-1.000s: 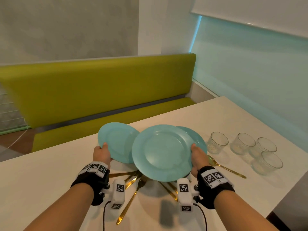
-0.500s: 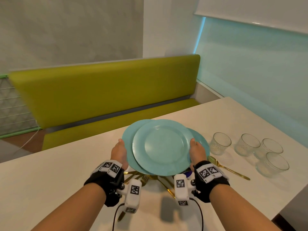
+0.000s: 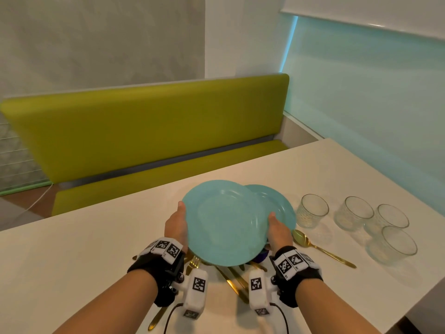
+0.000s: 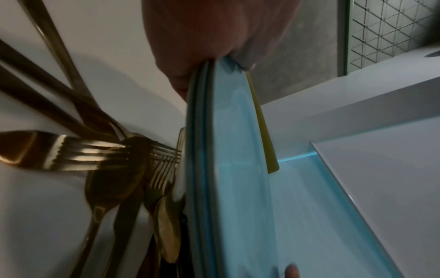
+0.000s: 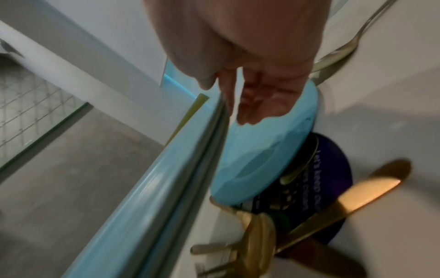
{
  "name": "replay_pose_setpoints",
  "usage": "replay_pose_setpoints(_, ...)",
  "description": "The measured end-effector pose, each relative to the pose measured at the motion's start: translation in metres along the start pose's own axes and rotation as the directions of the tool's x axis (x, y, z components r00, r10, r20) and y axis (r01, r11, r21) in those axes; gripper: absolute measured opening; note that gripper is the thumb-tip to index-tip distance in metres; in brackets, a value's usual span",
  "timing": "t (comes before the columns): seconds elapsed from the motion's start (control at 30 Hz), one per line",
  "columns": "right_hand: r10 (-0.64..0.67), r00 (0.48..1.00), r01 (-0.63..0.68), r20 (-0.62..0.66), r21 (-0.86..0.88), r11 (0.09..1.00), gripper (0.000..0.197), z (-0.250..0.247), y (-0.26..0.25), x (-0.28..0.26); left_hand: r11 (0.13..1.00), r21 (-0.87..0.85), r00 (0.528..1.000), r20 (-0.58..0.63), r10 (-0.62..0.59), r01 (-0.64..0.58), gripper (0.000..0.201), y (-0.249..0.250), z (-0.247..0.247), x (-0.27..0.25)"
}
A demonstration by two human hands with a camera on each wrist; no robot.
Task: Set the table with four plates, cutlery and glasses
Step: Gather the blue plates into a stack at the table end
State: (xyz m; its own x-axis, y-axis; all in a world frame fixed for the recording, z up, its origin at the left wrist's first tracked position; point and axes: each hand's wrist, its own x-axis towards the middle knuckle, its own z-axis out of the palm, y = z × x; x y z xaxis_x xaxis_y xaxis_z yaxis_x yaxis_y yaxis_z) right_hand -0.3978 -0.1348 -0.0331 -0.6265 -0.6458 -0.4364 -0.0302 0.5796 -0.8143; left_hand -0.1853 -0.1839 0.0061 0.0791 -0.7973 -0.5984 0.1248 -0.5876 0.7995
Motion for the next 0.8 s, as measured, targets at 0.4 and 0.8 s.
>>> replay_pose_setpoints(0.4,0.323,0.946,-0.317,-0.021,0.147,0.937,0.015,-0.030,0.034,0.058,1.000,-0.008,0.998,-0.062,-0.021,0.020,0.051,0.007,0.016,0.012)
replay_pose_setpoints(0.8,0.169,0.981,-0.184,0.091,0.195,0.963,0.042,-0.024,0.005,0.042,0.999,-0.020,0.997,-0.071,-0.026,0.025,0.058,0.000,0.016,0.016)
